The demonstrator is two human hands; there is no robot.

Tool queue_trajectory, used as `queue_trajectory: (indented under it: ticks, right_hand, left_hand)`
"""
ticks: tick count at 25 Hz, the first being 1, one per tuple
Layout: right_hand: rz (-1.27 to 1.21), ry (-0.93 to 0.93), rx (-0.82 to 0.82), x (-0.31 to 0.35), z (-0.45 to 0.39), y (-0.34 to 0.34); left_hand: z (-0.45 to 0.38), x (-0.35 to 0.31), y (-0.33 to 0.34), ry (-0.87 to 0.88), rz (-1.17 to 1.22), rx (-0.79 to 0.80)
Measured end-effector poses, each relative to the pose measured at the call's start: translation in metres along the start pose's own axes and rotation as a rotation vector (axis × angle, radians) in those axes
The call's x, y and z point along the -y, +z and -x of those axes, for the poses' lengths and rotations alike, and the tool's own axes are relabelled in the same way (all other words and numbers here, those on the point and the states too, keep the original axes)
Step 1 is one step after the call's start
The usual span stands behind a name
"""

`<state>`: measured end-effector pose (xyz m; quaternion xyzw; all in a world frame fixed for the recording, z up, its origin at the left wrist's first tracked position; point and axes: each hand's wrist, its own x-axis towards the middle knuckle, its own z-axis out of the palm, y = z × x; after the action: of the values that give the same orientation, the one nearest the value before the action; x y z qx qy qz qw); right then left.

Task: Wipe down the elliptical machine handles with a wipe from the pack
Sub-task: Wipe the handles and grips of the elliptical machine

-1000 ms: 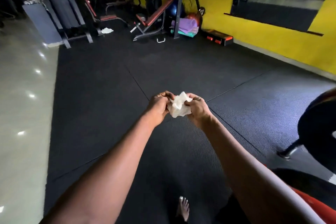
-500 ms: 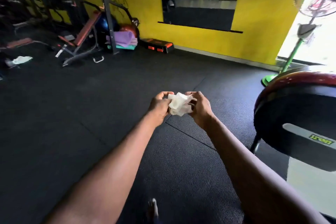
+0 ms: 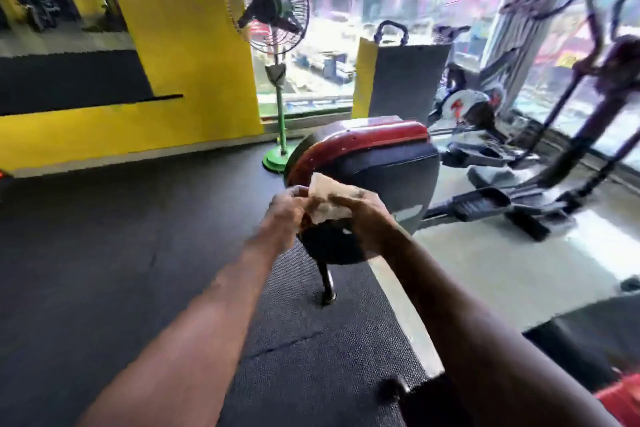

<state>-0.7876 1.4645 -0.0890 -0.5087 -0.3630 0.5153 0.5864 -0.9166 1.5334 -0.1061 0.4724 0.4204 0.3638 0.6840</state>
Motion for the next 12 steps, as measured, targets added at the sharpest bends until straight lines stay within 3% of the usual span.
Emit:
queue_trajectory:
  ticks: [9,12]
  right_hand:
    - [-0.051,-0.216,-0.483,0.041,-0.113,-0.200]
    - [-0.104,-0.276,-0.603,0.075,-0.151,-0.268]
  left_hand:
    - [-0.177,-0.025,0.195,0.008,0.010,0.320]
    - [-0.237,-0.043,0.271,-0.083,-0.036,0.438]
